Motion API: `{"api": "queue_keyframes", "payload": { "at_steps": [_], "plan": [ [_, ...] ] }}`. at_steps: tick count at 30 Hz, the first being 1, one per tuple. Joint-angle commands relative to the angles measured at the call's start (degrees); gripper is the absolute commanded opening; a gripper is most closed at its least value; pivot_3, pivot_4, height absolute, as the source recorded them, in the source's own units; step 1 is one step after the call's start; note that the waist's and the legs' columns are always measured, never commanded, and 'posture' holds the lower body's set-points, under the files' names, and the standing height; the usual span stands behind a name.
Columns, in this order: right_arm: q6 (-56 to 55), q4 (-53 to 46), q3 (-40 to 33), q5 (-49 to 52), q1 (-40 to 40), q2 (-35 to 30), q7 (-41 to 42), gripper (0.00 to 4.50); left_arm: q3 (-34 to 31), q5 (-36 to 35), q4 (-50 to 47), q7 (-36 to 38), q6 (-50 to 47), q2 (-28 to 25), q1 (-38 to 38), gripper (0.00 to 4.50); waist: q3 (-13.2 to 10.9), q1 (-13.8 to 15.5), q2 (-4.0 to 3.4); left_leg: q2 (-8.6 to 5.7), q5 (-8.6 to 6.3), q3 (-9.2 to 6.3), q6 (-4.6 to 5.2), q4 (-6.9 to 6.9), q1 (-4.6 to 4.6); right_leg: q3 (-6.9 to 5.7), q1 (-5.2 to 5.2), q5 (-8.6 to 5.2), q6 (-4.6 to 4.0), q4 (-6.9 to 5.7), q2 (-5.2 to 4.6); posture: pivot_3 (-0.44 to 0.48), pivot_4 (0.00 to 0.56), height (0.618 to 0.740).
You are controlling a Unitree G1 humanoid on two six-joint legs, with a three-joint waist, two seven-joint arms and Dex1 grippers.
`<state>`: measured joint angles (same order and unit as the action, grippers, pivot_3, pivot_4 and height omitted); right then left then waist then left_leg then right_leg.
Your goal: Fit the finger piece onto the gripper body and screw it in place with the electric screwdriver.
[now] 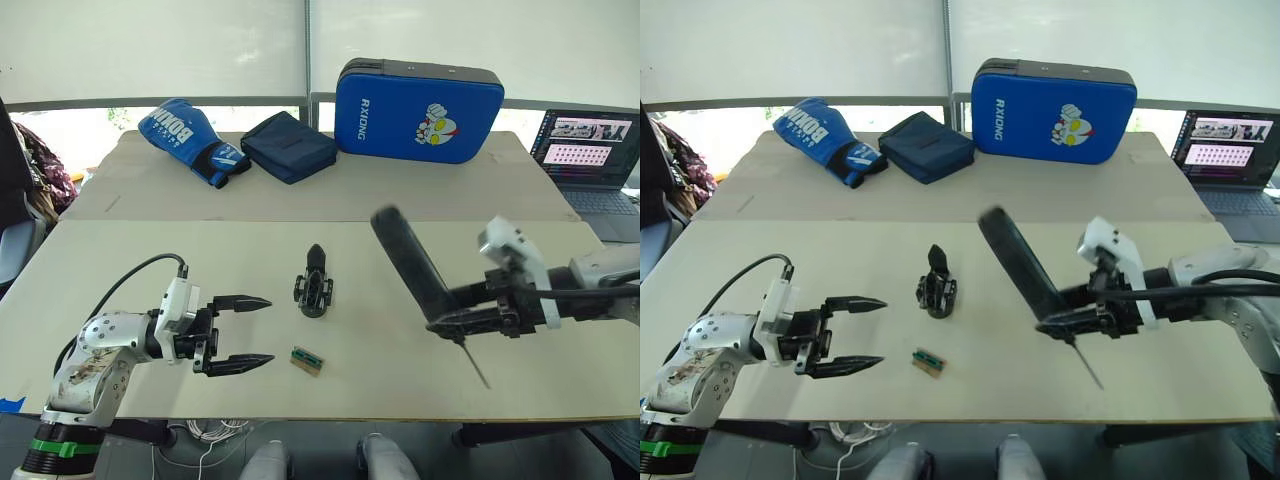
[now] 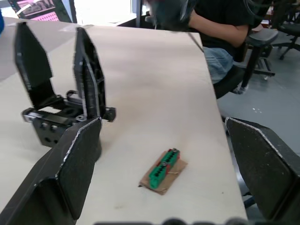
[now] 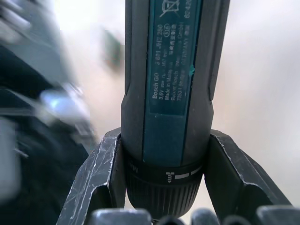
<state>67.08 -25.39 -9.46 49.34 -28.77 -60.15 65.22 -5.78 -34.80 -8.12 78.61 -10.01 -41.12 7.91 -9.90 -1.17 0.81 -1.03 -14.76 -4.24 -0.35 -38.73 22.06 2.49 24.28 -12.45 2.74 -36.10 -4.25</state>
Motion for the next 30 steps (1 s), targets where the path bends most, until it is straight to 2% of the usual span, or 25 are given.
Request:
{"api": "queue_keyframes", "payload": {
  "at_steps": [1, 5, 8, 11, 17, 22, 30],
  "plan": [
    [-6.78, -2.81, -9.99, 4.99, -2.11, 8.41, -7.53, 1.92, -1.84, 1.4, 3.81, 2.55, 3.76, -1.49, 0.32, 4.5, -0.01, 0.07, 0.06, 0.0, 0.0, 0.0, 0.0, 0.0, -0.03, 0.0, -0.03, 0.01, -0.01, 0.0, 0.01, 0.0, 0.15, 0.74],
    [-17.06, -9.84, -8.09, 2.06, 1.19, 15.16, -9.43, 1.92, -1.46, 4.19, 9.81, 5.05, 10.13, -1.26, 1.61, 4.5, -0.01, 0.36, 0.05, -0.02, 0.0, -0.02, 0.0, 0.02, 0.01, 0.0, 0.02, 0.01, -0.02, 0.0, -0.01, 0.0, 0.15, 0.74],
    [-26.27, -13.42, -3.33, -2.84, 5.64, 20.84, -10.06, 1.92, 0.2, 6.56, 13.76, 7.11, 15.03, -0.49, 2.93, 4.5, -0.01, 0.64, 0.05, -0.1, 0.0, -0.09, 0.0, 0.0, 0.06, -0.03, 0.01, 0.02, 0.0, 0.01, -0.08, 0.0, 0.15, 0.74],
    [-33.27, -13.79, -0.52, -4.94, 7.7, 25.76, -9.84, 1.92, 1.55, 7.75, 15.95, 8.2, 17.47, 0.43, 3.7, 4.5, -0.01, 0.48, 0.05, -0.14, 0.0, -0.07, -0.01, -0.05, 0.06, -0.01, 0.0, 0.05, 0.05, 0.02, -0.13, 0.0, 0.15, 0.74],
    [-45.17, -11.89, 7.02, -10.89, 10.36, 31.06, -6.72, 1.92, 3.29, 9.29, 18.81, 8.56, 19.79, 2.05, 4.55, 4.5, 0.0, 0.29, 0.06, -0.08, 0.0, -0.08, 0.0, -0.01, 0.0, 0.0, 0.01, 0.05, 0.03, -0.02, -0.05, 0.0, 0.15, 0.74],
    [-46.56, -9.44, 11.59, -9.24, 10.9, 34.87, -5.75, 1.92, 4.66, 9.81, 19.95, 8.29, 19.24, 3.58, 4.93, 4.5, 0.0, 0.24, 0.06, -0.09, 0.0, -0.11, -0.01, -0.02, -0.05, 0.0, -0.02, 0.06, 0.02, -0.08, -0.06, 0.0, 0.15, 0.74],
    [-51.14, -4.66, 17.62, -13.29, 9.96, 38.59, -4.52, 1.92, 8.49, 12.66, 22.12, 7.75, 19.04, 6.29, 6.72, 4.5, 0.0, 0.22, 0.05, -0.1, 0.0, -0.12, -0.01, -0.02, -0.09, 0.0, -0.03, 0.06, 0.01, -0.12, -0.04, 0.0, 0.15, 0.74]
  ]
}}
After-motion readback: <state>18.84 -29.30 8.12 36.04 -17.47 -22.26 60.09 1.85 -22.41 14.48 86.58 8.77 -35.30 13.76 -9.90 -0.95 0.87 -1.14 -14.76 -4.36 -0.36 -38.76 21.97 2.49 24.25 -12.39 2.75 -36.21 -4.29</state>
